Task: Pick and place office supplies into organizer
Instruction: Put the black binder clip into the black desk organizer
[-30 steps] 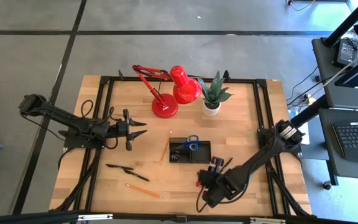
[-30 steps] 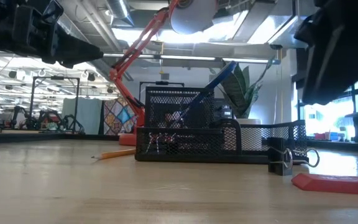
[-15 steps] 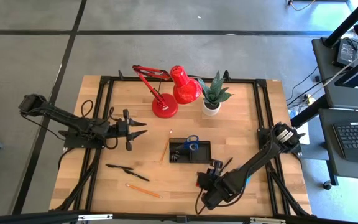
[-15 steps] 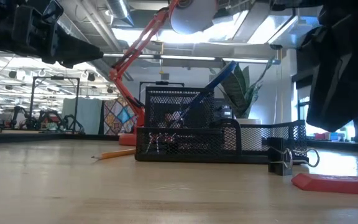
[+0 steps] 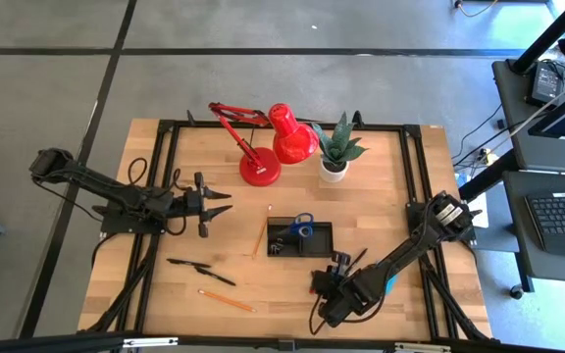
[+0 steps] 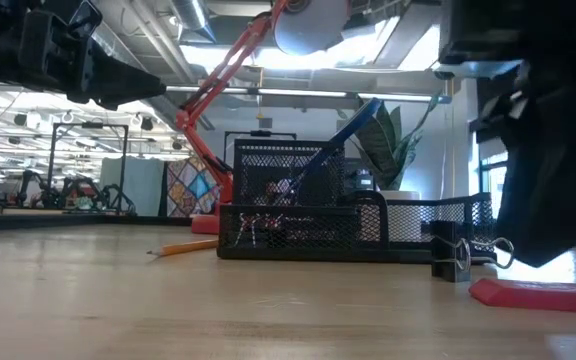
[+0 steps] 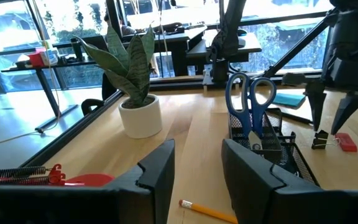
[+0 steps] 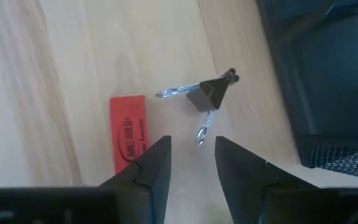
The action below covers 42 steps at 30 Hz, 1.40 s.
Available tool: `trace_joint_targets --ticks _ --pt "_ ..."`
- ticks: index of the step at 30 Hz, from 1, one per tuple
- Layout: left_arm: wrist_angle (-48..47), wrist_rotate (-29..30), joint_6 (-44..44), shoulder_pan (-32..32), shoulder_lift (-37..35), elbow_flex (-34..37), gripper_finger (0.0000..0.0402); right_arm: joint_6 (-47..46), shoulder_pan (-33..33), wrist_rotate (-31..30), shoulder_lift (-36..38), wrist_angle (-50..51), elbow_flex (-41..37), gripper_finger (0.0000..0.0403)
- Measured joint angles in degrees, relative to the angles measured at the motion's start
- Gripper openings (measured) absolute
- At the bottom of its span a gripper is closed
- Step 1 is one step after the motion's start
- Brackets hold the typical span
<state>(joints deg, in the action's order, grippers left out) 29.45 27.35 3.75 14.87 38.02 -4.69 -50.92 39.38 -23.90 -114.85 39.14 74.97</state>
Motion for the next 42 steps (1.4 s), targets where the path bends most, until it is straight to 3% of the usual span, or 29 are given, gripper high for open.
trace_joint_targets --ticks 15,27,36,42 --pt "-0.11 0.0 0.0 0.0 0.0 0.0 0.0127 0.13 -1.78 0.03 0.02 -0.62 -1.45 0.012" --pt "-0.11 0.0 0.01 0.0 0.0 0.0 0.0127 0.5 -1.78 0.07 0.02 -0.57 -1.45 0.001" --pt "-0.12 0.0 0.0 0.0 0.0 0.0 0.0127 1.32 -1.8 0.07 0.02 -0.23 -1.18 0.0006" --pt "-0.13 0.0 0.01 0.02 0.0 0.0 0.0127 5.49 -4.02 -0.17 0.2 3.42 3.28 0.0004"
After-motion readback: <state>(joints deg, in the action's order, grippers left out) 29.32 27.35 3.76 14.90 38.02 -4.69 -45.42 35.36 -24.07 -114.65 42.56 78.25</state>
